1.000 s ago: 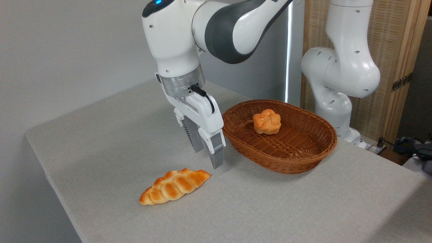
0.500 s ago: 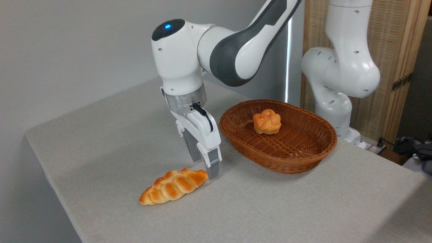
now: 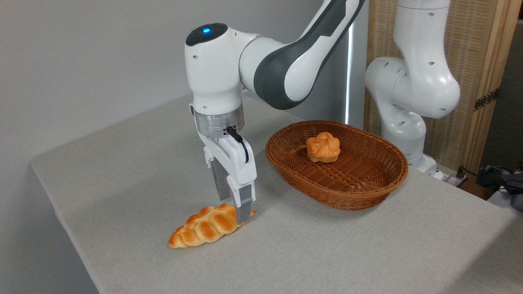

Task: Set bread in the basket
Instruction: 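Lower the gripper around the roll's middle and close on it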

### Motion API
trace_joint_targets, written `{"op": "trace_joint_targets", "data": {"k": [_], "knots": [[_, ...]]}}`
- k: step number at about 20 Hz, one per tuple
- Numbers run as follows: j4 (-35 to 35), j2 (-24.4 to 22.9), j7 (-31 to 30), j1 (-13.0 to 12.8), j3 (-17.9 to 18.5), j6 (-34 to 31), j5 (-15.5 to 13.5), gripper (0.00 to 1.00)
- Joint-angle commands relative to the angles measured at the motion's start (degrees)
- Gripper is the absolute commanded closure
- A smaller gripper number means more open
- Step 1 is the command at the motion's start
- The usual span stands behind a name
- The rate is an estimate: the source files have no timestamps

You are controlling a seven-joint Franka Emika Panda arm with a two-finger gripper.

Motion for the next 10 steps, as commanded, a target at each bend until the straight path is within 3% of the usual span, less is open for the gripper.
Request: {"op": "trace_joint_targets", "data": {"k": [1,10], "knots": [[-0.46,-0.25,1.64,-0.1,0.17,3.19,-0.37,0.0],[-0.38,1.68,3.84,-0.01,0.17,9.43,-0.11,0.0]]}}
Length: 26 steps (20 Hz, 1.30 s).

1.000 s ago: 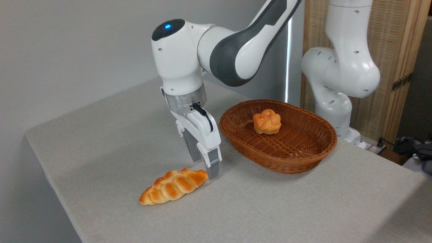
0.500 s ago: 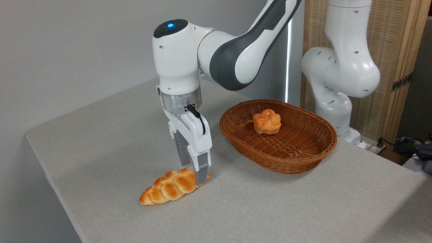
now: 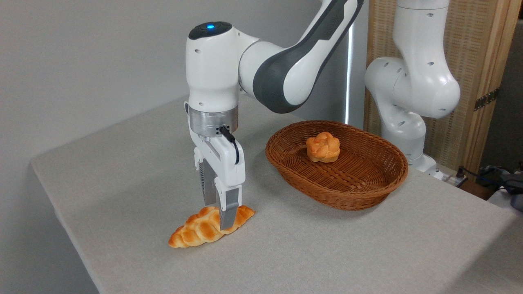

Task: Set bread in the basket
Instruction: 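Lower the gripper around the roll's middle and close on it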

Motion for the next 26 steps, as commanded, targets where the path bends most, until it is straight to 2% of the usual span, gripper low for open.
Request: {"op": "trace_joint_targets", "data": {"k": [1,4,7,10,14,15,16,18,20,23,26], "knots": [[-0.33,1.52,1.93,-0.11,0.17,3.26,-0.12,0.0],[-0.33,3.98,1.93,-0.11,-0.27,6.95,-0.12,0.0],[-0.33,4.77,1.93,-0.11,-0.44,7.75,-0.03,0.0],[-0.33,4.78,1.93,-0.11,-0.71,7.66,-0.12,0.18],[-0.33,4.78,1.93,-0.11,-0.8,7.66,-0.12,0.16],[-0.33,4.78,1.93,-0.11,-0.8,7.66,-0.12,0.18],[-0.33,4.78,1.93,-0.11,-0.8,7.66,-0.12,0.25],[-0.33,4.78,1.93,-0.11,-0.88,7.66,-0.12,0.5],[-0.33,4.78,1.93,-0.11,-0.97,7.58,-0.12,0.61],[-0.33,4.69,1.93,-0.11,-1.15,7.57,-0.12,0.67],[-0.33,4.69,1.93,-0.11,-1.15,7.57,-0.12,0.67]]}}
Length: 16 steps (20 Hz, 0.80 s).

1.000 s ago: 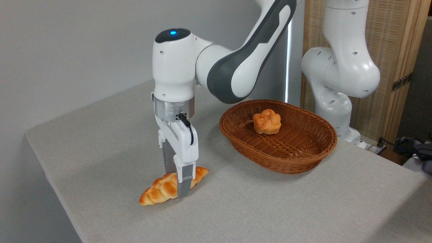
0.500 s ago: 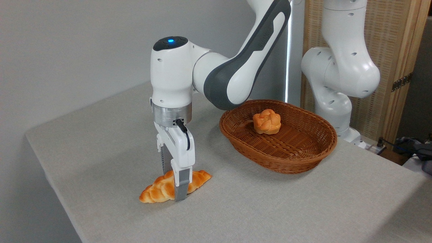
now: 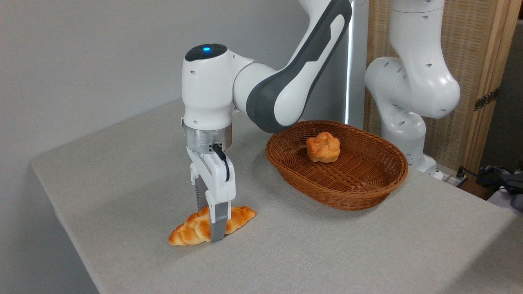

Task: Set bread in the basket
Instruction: 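Lower the gripper around the roll's middle and close on it, then lift the braided roll and carry it over the wicker basket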

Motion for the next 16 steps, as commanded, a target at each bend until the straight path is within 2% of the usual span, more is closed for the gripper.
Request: {"op": "trace_joint_targets", "data": {"k": [1,6,8,10,13,16], "knots": [[-0.06,0.16,1.03,0.02,-0.25,1.25,-0.15,0.67],[0.2,-0.89,0.68,0.02,-0.34,0.29,-0.33,0.66],[0.46,-2.99,0.68,0.11,-0.34,-2.95,-0.76,0.66],[1.95,-6.24,0.68,0.63,-0.16,-9.87,-0.94,0.66],[5.99,-11.16,0.68,0.81,1.06,-26.3,-0.94,0.66],[5.74,-17.75,0.41,0.81,2.82,-37.55,-1.2,0.66]]}}
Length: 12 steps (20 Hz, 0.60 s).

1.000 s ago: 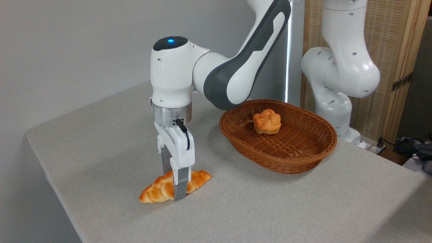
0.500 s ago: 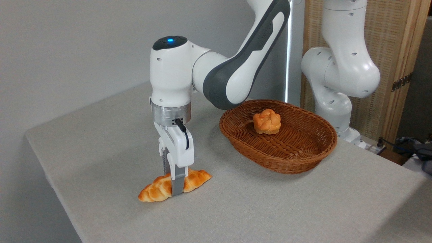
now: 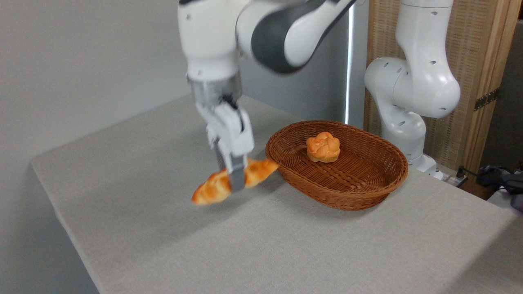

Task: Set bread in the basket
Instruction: 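Lift the braided roll and carry it over the wicker basket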

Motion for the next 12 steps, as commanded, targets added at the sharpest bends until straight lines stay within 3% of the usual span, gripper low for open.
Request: {"op": "trace_joint_targets", "data": {"k": [1,5,7,10,12], "knots": [[-1.02,-8.69,0.42,-0.01,2.32,-13.15,-1.04,0.66],[-9.87,-19.32,1.82,-0.19,7.86,-16.0,-0.43,0.66],[-15.77,-23.45,1.91,-0.19,8.13,-15.82,0.1,0.65],[-21.67,-27.59,1.91,-0.27,8.04,-16.0,4.13,0.65],[-23.78,-28.74,2.09,-0.36,8.04,-16.35,4.4,0.65]]}}
